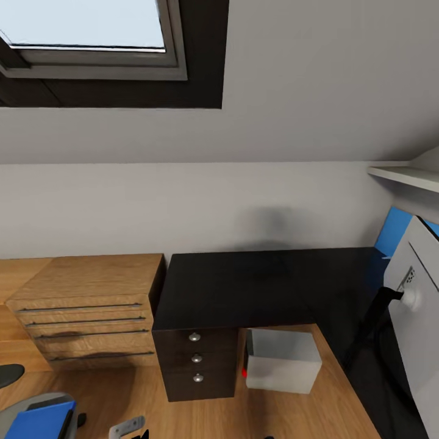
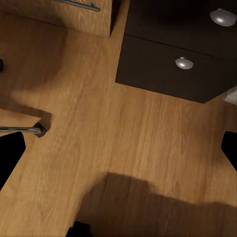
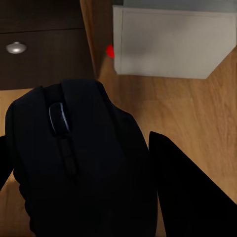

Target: In the bedroom, organize the workspace by keeping the computer under the desk, ensuring the monitor is on the desk, placing the keyboard on the desk next to the monitor, placing the mouse on the desk next to the keyboard, moving the folder from the swivel chair onto the desk next to the mouse, stacking the notebook on top of the folder with the pen on top of the notebook, and positioning the swivel chair next to the desk.

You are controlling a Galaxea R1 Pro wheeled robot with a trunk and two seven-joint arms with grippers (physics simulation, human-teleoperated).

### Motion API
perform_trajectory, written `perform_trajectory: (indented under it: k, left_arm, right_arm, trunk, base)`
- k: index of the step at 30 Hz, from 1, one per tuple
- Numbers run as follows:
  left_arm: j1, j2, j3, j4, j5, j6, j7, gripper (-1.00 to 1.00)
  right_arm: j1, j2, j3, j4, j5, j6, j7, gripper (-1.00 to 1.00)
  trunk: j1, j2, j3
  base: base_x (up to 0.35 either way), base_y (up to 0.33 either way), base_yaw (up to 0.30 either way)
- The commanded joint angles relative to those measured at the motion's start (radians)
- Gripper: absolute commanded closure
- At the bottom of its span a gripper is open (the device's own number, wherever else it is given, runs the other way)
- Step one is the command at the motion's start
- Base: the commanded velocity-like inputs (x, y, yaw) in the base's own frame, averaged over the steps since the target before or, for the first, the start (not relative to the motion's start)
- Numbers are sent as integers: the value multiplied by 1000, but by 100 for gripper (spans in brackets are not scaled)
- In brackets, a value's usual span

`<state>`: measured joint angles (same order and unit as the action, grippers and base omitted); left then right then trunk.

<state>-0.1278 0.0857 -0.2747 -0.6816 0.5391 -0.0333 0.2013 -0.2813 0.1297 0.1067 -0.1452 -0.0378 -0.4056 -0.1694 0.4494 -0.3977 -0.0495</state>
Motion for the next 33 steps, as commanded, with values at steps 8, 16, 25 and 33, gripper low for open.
perform_trajectory:
  k: [8,16,25,33]
  left_arm:
    - [-1,2,-9,-1,11,-3,9,-100]
    - [-1,1,-9,0,12,-3,9,-100]
    - [-1,1,-9,1,12,-3,9,-100]
    - [-1,2,-9,1,12,-3,9,-100]
  right_arm:
    - [-1,1,8,4,-7,-33,-5,100]
    - [-1,1,7,7,-7,-42,-4,100]
    - [-1,1,8,14,-7,-51,-4,100]
    - [-1,25,7,19,-7,-74,-4,100]
  trunk:
    - [1,-2,-2]
    - [1,-2,-2]
    - [1,-2,-2]
    - [1,-2,-2]
  base:
    - [0,0,170]
    - [0,0,188]
    - [0,0,10]
    - [0,0,0]
